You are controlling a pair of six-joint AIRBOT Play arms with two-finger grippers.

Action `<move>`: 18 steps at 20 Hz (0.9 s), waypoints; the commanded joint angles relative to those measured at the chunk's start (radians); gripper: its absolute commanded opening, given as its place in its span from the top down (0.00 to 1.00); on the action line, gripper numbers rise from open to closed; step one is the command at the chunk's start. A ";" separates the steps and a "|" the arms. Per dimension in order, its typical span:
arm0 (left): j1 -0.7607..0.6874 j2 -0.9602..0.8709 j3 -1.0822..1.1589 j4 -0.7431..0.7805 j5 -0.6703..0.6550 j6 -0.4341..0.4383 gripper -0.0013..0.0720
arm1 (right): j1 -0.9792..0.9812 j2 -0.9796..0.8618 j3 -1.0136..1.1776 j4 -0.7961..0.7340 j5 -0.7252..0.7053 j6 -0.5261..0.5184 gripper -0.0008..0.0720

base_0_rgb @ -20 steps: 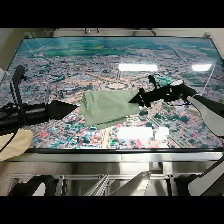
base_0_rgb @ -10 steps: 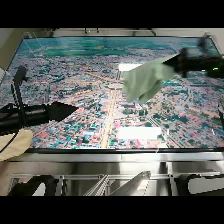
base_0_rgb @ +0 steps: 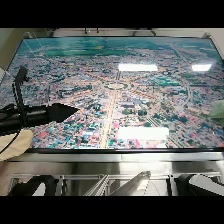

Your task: Fold the shirts.

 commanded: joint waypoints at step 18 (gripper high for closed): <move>-0.003 -0.100 0.005 -0.003 -0.063 0.021 0.95 | -0.060 -0.042 -0.272 -0.459 0.111 -0.017 0.03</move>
